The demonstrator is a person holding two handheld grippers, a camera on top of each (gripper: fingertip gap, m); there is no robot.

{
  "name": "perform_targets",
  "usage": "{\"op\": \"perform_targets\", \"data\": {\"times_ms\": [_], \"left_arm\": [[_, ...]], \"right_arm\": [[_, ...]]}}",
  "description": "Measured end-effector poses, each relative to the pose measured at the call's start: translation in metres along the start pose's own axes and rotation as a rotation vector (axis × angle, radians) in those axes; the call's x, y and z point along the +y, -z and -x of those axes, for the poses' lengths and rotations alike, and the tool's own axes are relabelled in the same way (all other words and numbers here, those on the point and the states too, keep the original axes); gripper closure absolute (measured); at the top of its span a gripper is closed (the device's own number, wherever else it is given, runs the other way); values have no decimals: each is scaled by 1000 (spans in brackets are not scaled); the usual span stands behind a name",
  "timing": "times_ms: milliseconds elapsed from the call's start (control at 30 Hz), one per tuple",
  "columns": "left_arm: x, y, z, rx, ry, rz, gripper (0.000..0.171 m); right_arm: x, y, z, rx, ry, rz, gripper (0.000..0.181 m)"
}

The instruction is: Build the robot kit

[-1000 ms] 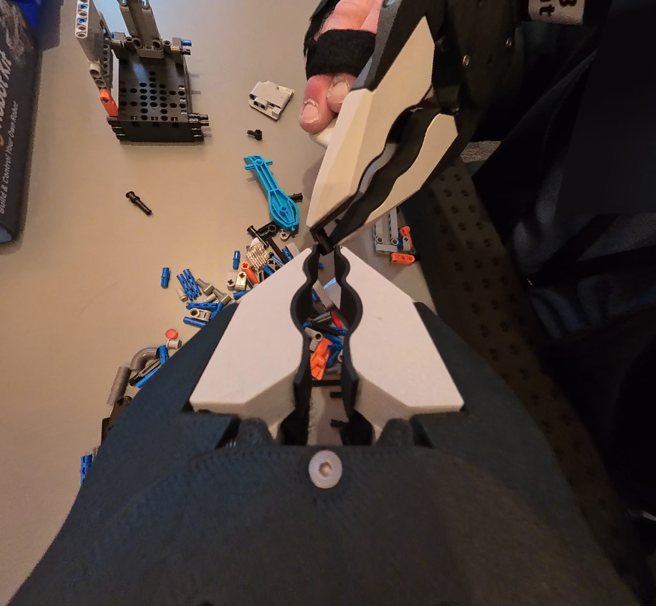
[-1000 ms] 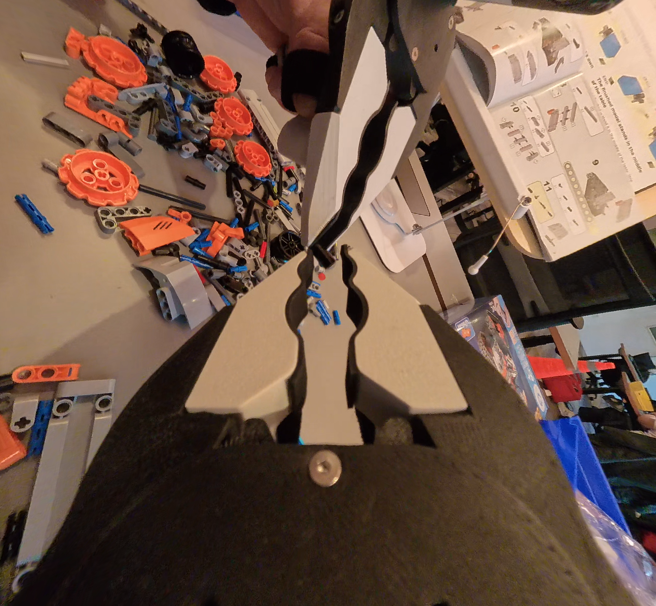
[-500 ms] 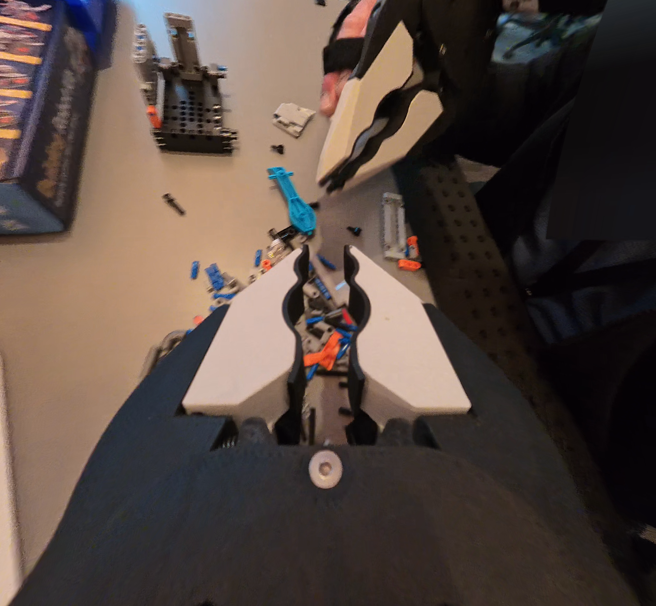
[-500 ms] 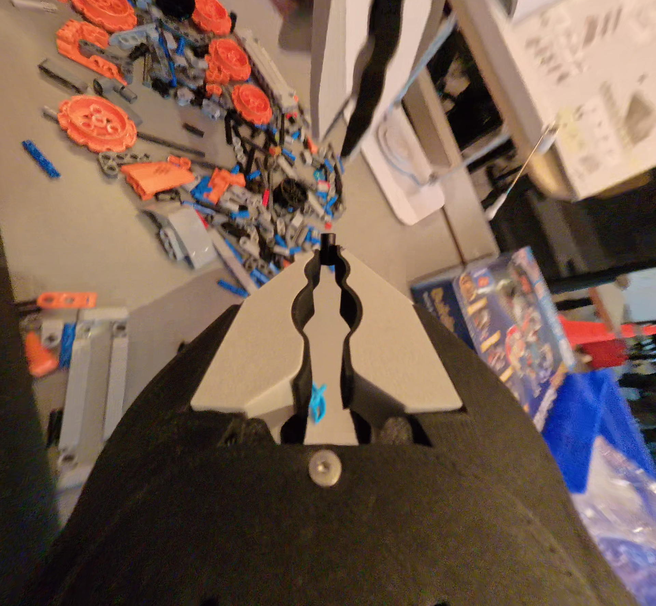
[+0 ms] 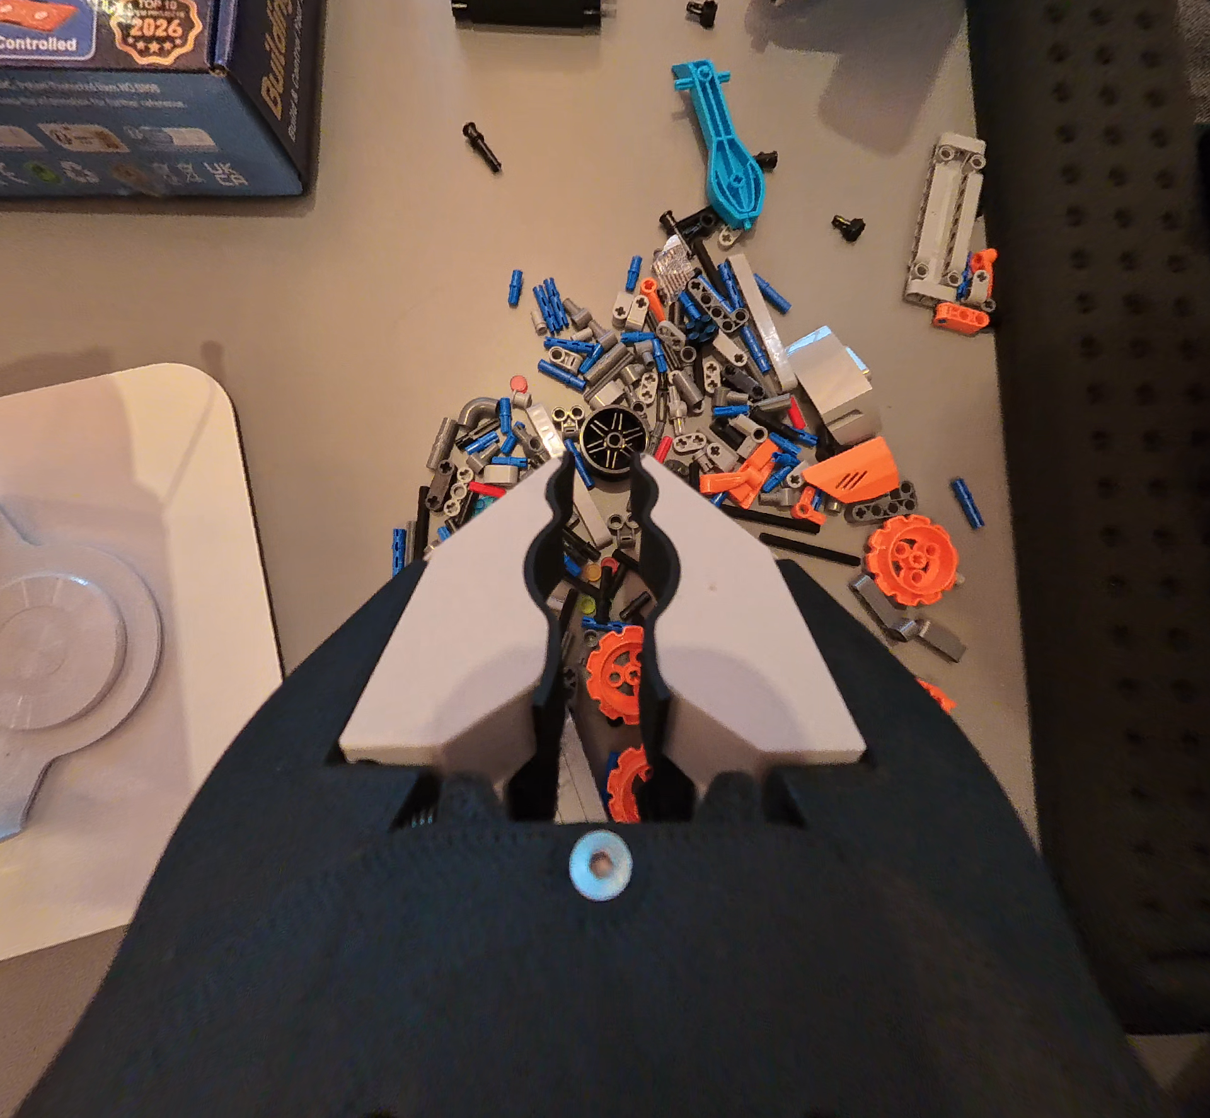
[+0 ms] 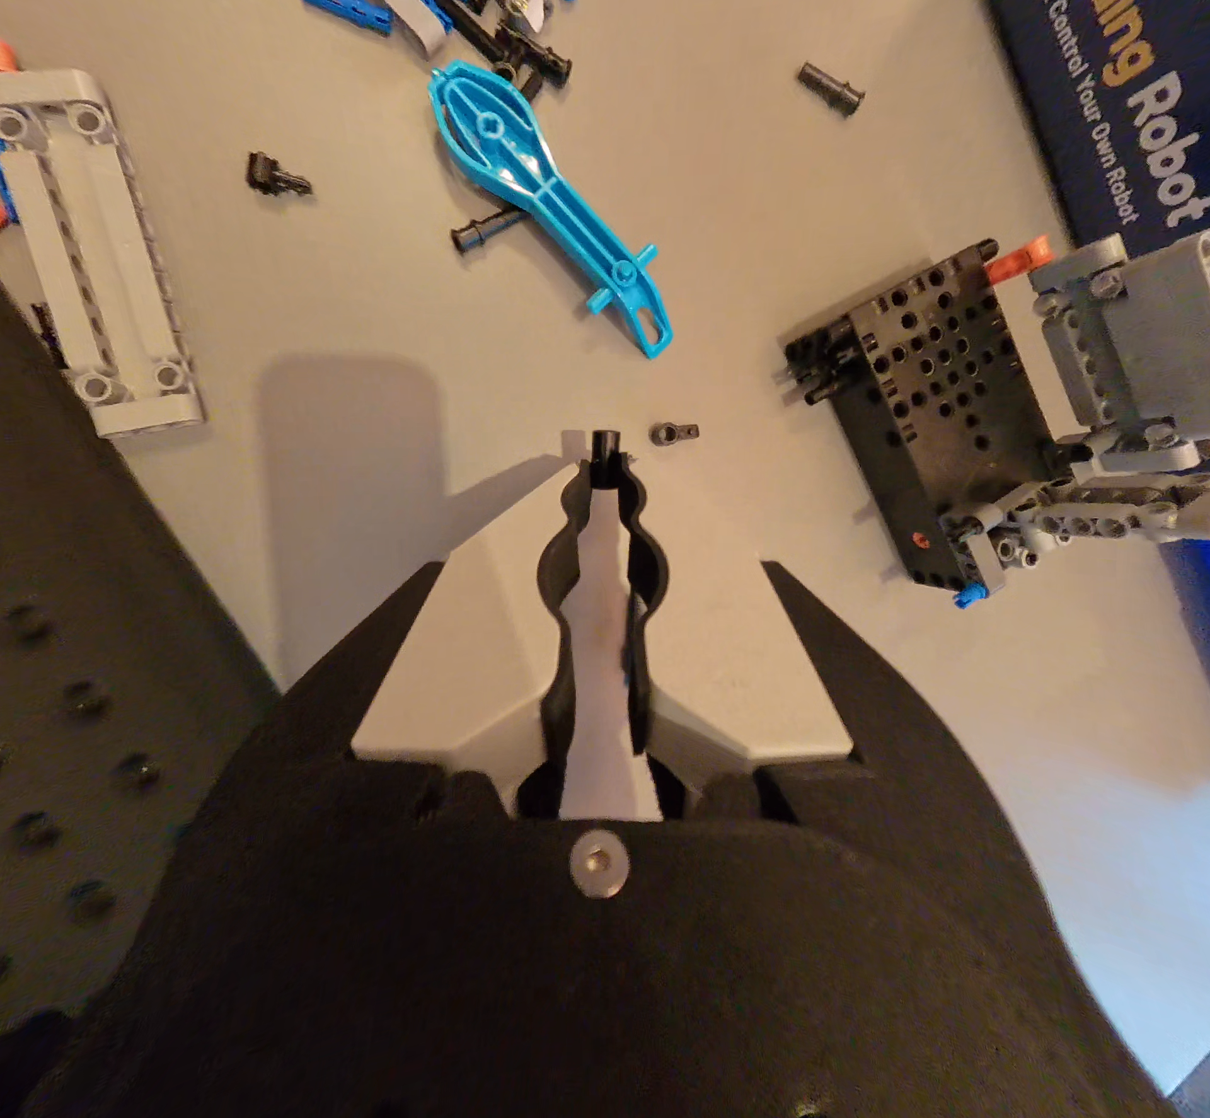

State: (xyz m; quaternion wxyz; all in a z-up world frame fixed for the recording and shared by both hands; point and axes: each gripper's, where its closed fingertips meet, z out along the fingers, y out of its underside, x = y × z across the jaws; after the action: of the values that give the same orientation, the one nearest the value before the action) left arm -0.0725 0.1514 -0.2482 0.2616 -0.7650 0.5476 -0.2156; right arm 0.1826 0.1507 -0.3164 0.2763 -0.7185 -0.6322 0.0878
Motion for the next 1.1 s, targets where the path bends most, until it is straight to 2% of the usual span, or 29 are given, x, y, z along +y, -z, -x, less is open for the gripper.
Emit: {"op": "perform_targets", "data": {"times_ms": [400, 700, 833, 967, 1100], "left_arm": [[22, 8, 19, -66, 48, 73, 154], [38, 7, 39, -118, 86, 105, 154], [35, -6, 44, -133, 52, 105, 155], [18, -27, 46, -132, -16, 54, 158], [26, -49, 55, -137, -106, 169, 158]], "right_arm": [[2, -14, -8, 19, -17, 33, 173], [1, -8, -14, 17, -62, -40, 172], [-6, 0, -19, 17, -96, -123, 172], [-7, 4, -29, 54, -129, -165, 173], [-10, 7, -30, 59, -131, -211, 173]]}}
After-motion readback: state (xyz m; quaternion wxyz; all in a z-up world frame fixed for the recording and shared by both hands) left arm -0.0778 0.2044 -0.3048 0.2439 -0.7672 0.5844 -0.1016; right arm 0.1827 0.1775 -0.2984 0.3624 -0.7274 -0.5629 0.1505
